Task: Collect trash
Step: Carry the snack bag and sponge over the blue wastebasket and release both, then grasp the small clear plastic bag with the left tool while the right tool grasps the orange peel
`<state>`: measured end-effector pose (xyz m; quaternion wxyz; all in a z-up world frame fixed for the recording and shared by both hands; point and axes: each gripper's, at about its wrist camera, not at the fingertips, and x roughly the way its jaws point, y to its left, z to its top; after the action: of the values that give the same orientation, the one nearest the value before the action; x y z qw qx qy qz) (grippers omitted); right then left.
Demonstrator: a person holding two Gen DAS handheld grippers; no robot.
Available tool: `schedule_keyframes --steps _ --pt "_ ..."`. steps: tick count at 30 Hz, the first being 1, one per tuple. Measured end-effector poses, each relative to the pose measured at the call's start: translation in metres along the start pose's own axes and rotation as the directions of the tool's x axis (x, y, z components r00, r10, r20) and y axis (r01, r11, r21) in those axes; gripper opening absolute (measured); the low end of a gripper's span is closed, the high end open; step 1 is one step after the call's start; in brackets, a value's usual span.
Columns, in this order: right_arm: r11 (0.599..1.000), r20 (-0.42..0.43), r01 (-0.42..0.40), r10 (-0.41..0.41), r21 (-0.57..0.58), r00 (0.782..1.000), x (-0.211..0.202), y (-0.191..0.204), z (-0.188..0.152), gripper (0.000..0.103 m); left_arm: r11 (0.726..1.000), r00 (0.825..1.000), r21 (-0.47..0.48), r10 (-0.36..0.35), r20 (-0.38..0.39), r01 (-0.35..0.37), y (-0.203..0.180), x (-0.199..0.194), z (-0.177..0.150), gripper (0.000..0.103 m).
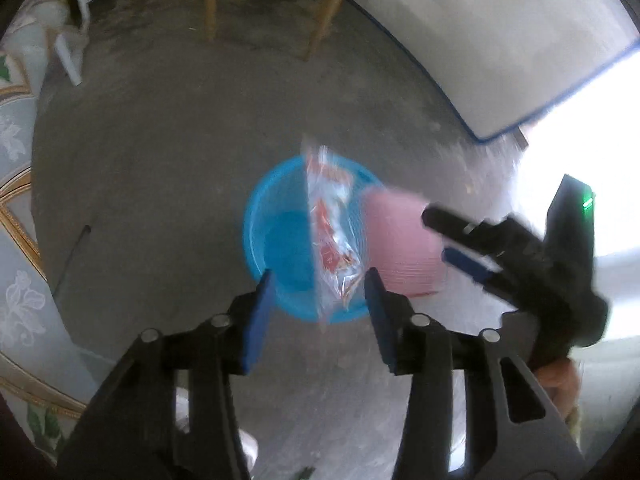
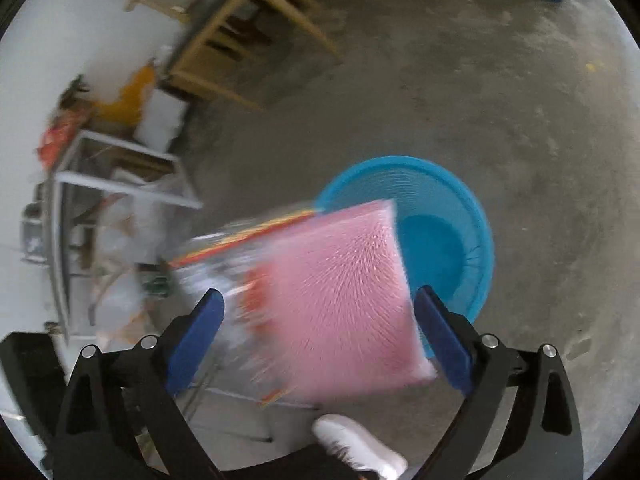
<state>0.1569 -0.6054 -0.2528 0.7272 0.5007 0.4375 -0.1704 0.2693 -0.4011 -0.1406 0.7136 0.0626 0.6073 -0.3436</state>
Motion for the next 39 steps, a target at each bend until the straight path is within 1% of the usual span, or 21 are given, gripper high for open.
schedule_keyframes --steps 3,5,6,8,11,12,14,19,22,24,25,26,27,28,29,31,32,34,35,38,39 --pt "1.000 0.017 0.012 -0.012 0.009 1.000 0.003 -0.012 -0.004 0.093 1.000 1.000 0.007 -0.018 0.006 0.018 0.006 -0.009 -0.004 0.046" --pt "1.000 0.027 0.016 -0.016 -0.005 1.000 -0.002 -0.014 -0.009 0.093 1.000 1.000 0.029 -0.009 0.026 0.009 0.013 -0.023 -0.007 0.056" --pt "1.000 0.035 0.014 -0.013 -0.018 0.999 -0.007 -0.013 -0.014 0.093 0.999 0.999 0.040 -0.021 0.045 0.019 0.016 -0.037 -0.015 0.057" --pt "0.999 0.060 0.006 -0.003 -0.051 0.998 -0.024 -0.013 -0.024 0.093 0.998 0.996 0.036 -0.055 0.075 0.053 0.024 -0.055 -0.019 0.067" --pt "0.995 0.085 -0.001 0.009 -0.101 0.996 -0.044 -0.004 -0.040 0.093 0.995 0.988 0.046 -0.090 0.123 0.085 0.025 -0.094 -0.049 0.073" --pt "0.992 0.091 -0.005 0.017 -0.129 0.996 -0.052 0.002 -0.049 0.093 0.995 0.986 0.057 -0.095 0.136 0.088 0.021 -0.103 -0.058 0.074" --pt "0.983 0.098 -0.027 0.045 -0.182 0.994 -0.067 0.016 -0.062 0.093 0.994 0.979 0.078 -0.094 0.179 0.081 0.024 -0.130 -0.080 0.081" --pt "0.936 0.100 -0.099 0.141 -0.339 0.985 -0.109 0.065 -0.097 0.093 0.994 0.950 0.092 -0.090 0.299 0.065 0.033 -0.187 -0.132 0.085" --pt "0.874 0.093 -0.137 0.203 -0.467 0.975 -0.131 0.109 -0.123 0.093 0.994 0.930 0.081 -0.092 0.355 0.068 0.053 -0.214 -0.163 0.088" --pt "0.792 0.067 -0.158 0.244 -0.590 0.968 -0.142 0.148 -0.146 0.093 0.993 0.910 0.078 -0.115 0.398 0.091 0.067 -0.230 -0.183 0.090" --pt "0.739 0.045 -0.169 0.260 -0.652 0.965 -0.145 0.168 -0.159 0.093 0.992 0.893 0.072 -0.129 0.430 0.108 0.081 -0.239 -0.198 0.090" --pt "0.701 0.027 -0.176 0.268 -0.691 0.963 -0.146 0.180 -0.169 0.093 0.992 0.880 0.056 -0.127 0.458 0.113 0.092 -0.245 -0.209 0.092" --pt "0.649 0.001 -0.184 0.274 -0.738 0.962 -0.144 0.199 -0.182 0.093 0.993 0.870 0.032 -0.113 0.480 0.111 0.105 -0.248 -0.217 0.093" --pt "0.615 -0.020 -0.192 0.276 -0.764 0.961 -0.142 0.212 -0.191 0.093 0.994 0.861 -0.001 -0.091 0.501 0.106 0.120 -0.254 -0.229 0.093" --pt "0.563 -0.057 -0.212 0.280 -0.799 0.958 -0.137 0.231 -0.203 0.093 0.994 0.855 -0.031 -0.075 0.512 0.105 0.133 -0.259 -0.241 0.093" --pt "0.483 -0.105 -0.232 0.276 -0.844 0.955 -0.125 0.264 -0.224 0.093 0.991 0.846 -0.093 -0.035 0.532 0.100 0.158 -0.268 -0.261 0.093" --pt "0.458 -0.113 -0.230 0.269 -0.859 0.957 -0.120 0.275 -0.232 0.093 0.989 0.841 -0.116 -0.016 0.541 0.094 0.169 -0.272 -0.270 0.094" --pt "0.416 -0.132 -0.232 0.254 -0.879 0.958 -0.104 0.303 -0.245 0.093 0.983 0.828 -0.163 0.026 0.561 0.080 0.190 -0.281 -0.291 0.094" --pt "0.411 -0.143 -0.237 0.246 -0.880 0.959 -0.095 0.314 -0.247 0.093 0.980 0.823 -0.185 0.045 0.567 0.074 0.198 -0.284 -0.299 0.094" --pt "0.427 -0.181 -0.255 0.207 -0.868 0.961 -0.066 0.341 -0.251 0.093 0.969 0.806 -0.231 0.063 0.588 0.093 0.218 -0.288 -0.316 0.094" --pt "0.447 -0.180 -0.242 0.178 -0.861 0.968 -0.052 0.349 -0.250 0.091 0.964 0.800 -0.243 0.063 0.596 0.105 0.224 -0.288 -0.320 0.094"
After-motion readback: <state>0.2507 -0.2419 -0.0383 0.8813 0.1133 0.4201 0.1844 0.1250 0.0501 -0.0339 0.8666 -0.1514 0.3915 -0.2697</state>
